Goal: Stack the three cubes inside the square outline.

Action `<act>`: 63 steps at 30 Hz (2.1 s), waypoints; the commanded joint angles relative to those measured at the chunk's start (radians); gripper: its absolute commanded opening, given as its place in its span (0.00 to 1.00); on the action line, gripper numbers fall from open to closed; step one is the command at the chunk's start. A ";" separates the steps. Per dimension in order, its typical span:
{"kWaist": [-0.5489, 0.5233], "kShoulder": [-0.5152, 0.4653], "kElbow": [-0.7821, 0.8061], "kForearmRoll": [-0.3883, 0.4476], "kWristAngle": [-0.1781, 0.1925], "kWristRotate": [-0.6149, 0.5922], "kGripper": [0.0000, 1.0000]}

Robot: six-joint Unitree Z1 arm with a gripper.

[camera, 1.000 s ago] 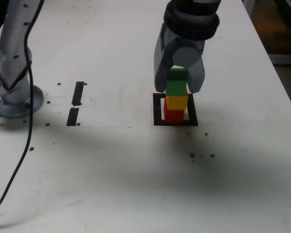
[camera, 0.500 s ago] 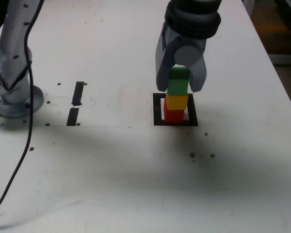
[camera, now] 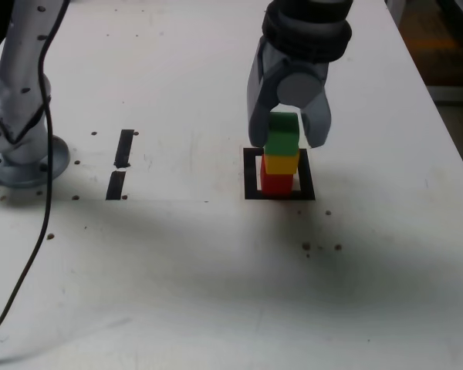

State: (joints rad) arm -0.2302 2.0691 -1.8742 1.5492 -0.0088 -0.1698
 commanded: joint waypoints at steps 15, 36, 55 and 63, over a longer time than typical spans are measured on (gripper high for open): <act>-0.007 -0.063 0.015 0.014 0.052 -0.043 0.96; 0.059 -0.326 0.384 0.004 0.149 -0.105 0.99; 0.106 -0.360 0.762 -0.291 0.060 -0.095 0.99; 0.122 -0.380 0.860 -0.424 0.047 -0.078 0.99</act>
State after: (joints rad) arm -0.1091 1.6977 -1.0194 1.1323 0.0392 -0.2494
